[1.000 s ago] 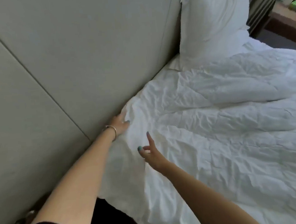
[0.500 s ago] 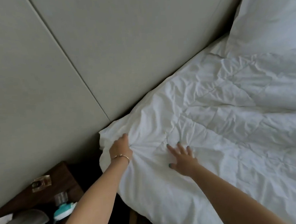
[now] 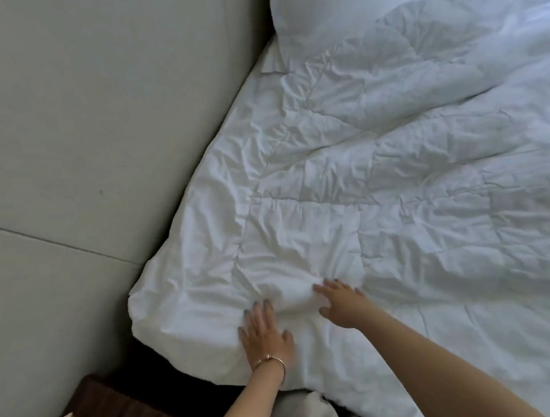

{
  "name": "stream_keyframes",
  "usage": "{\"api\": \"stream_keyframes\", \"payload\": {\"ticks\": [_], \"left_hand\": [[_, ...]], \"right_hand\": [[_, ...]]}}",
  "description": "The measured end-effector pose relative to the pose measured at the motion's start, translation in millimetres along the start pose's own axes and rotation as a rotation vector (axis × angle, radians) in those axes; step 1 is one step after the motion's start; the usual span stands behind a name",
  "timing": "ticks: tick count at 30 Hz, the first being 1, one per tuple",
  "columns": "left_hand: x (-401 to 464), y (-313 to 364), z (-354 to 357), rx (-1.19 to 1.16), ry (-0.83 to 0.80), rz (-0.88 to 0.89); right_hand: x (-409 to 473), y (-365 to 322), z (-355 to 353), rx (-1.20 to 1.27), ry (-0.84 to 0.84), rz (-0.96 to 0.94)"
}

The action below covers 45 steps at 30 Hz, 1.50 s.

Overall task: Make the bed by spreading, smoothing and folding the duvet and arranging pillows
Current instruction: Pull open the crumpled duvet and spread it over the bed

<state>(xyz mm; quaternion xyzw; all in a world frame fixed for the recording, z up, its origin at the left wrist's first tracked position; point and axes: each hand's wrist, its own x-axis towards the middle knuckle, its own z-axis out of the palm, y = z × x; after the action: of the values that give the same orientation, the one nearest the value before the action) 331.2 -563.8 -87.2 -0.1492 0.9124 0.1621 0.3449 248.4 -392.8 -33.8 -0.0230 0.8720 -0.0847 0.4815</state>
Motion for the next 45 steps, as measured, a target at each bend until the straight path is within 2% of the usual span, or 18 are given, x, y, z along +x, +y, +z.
{"api": "stream_keyframes", "payload": {"ticks": [3,6,10,14,20,23,30,39,42,45], "left_hand": [[-20,18,27,0.101,-0.069,0.046],[-26,39,36,0.101,-0.112,0.001],[-39,84,44,0.134,-0.097,-0.005],[-63,140,62,0.192,-0.201,0.095],[-136,234,131,0.253,-0.318,0.358],[-183,278,174,0.2,-0.409,0.475],[-261,366,235,0.367,-0.429,0.593],[-275,504,280,0.435,-0.363,0.741],[-271,567,305,0.364,-0.33,0.779],[-259,623,335,0.317,-0.352,0.765]], "right_hand": [[-19,32,3,0.217,0.017,0.09],[-45,71,21,0.527,0.022,0.227],[-91,132,71,0.698,0.034,0.367],[-141,193,132,0.936,0.019,0.464],[-216,276,216,1.191,0.146,0.532],[-253,322,253,1.242,0.168,0.531],[-323,419,297,1.226,0.207,0.574],[-341,533,256,1.288,0.297,0.496],[-342,583,239,1.275,0.288,0.531],[-340,632,219,1.31,0.363,0.585]]}}
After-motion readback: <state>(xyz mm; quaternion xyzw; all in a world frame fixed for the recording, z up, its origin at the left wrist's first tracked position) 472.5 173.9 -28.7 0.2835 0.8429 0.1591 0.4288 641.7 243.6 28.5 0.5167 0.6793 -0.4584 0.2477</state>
